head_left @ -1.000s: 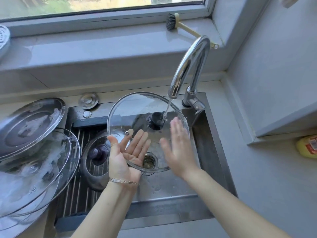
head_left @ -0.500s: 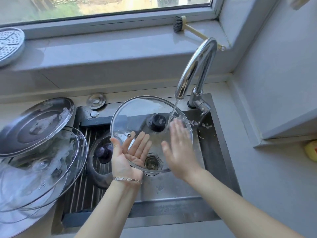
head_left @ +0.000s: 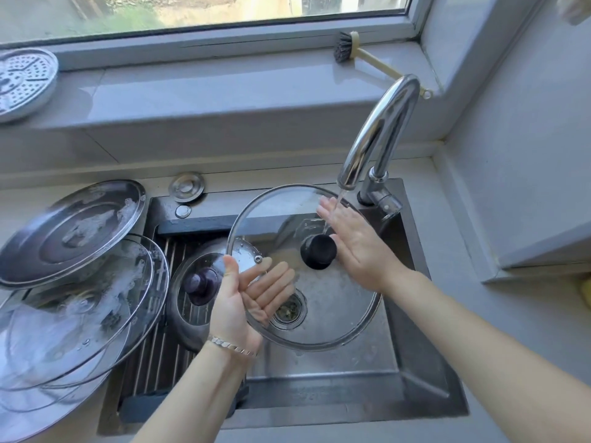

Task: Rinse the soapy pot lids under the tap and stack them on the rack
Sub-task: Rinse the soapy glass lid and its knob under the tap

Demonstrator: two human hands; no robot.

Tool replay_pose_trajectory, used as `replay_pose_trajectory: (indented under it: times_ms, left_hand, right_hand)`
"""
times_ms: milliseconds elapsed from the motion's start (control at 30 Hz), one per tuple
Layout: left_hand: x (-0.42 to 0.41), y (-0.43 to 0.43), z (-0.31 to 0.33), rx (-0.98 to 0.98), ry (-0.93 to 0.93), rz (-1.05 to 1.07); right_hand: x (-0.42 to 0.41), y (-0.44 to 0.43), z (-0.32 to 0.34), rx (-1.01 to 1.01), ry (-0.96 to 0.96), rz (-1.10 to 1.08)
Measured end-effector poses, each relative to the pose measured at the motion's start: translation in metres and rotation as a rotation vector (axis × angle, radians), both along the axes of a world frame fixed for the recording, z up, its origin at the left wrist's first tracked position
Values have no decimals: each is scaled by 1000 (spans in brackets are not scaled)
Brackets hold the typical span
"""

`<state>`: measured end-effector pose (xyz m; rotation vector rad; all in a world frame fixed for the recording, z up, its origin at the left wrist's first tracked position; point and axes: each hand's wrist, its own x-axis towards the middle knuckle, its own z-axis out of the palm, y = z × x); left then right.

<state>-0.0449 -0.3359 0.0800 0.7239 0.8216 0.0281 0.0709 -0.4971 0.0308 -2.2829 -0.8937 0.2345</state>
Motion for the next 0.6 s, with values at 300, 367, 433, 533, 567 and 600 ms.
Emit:
replay_pose_trajectory:
  times_ms: [300, 367, 433, 533, 567, 600]
  left_hand:
    - [-4, -7, -12, 140, 89, -235]
    - [-1, -8, -13, 157, 86, -235]
    - [4, -9, -14, 182, 94, -232]
    - [14, -12, -17, 314, 120, -196]
    - [16, -12, -18, 404, 137, -181]
    - [17, -11, -19, 470, 141, -160]
  right_hand:
    - [3, 22, 29, -184, 229, 295]
    - [4, 24, 24, -246, 228, 157]
    - [-1, 31, 21, -285, 252, -141]
    - [-37, 53, 23, -306, 132, -49]
    - [-53, 60, 24, -210, 41, 32]
    - [-66, 63, 24, -143, -47, 92]
